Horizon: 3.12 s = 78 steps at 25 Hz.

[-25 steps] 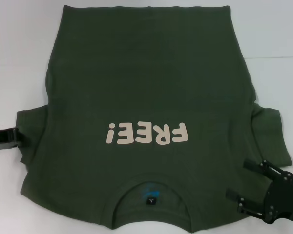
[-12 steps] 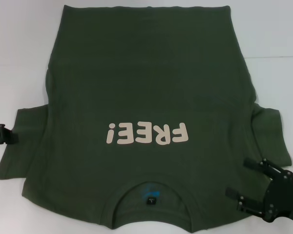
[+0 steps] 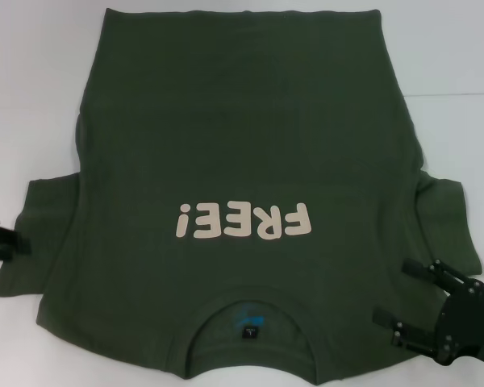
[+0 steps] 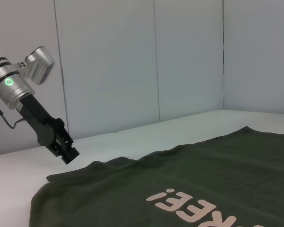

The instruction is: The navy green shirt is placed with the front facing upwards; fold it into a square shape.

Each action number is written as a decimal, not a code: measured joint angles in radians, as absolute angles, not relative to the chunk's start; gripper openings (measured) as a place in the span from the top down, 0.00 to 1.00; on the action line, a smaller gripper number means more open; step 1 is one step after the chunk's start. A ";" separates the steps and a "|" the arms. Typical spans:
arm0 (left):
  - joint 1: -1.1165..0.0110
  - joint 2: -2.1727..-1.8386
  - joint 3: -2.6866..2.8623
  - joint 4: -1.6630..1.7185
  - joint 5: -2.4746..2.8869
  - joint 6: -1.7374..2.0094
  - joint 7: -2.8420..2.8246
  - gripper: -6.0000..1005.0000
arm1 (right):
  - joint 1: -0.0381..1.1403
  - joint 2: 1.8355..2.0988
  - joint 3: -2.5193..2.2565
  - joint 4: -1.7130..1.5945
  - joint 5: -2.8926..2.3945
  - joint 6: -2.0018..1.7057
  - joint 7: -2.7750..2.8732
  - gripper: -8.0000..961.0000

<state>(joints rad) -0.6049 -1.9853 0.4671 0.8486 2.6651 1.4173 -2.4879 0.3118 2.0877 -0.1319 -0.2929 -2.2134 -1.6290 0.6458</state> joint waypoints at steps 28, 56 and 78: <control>-0.627 -1.981 0.499 0.855 2.804 1.432 -2.546 0.16 | 0.327 2.088 -0.137 -0.293 -2.217 -1.623 0.646 0.05; -0.650 -1.987 0.522 0.808 2.793 1.443 -2.543 0.16 | 0.328 2.088 -0.139 -0.293 -2.215 -1.623 0.646 0.05; -0.684 -1.984 0.515 0.757 2.754 1.432 -2.541 0.16 | 0.325 2.088 -0.135 -0.293 -2.218 -1.622 0.646 0.05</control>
<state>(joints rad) -0.6843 -1.9839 0.5151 0.7574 2.7541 1.4323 -2.5410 0.3251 2.0877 -0.1349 -0.2930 -2.2180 -1.6217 0.6458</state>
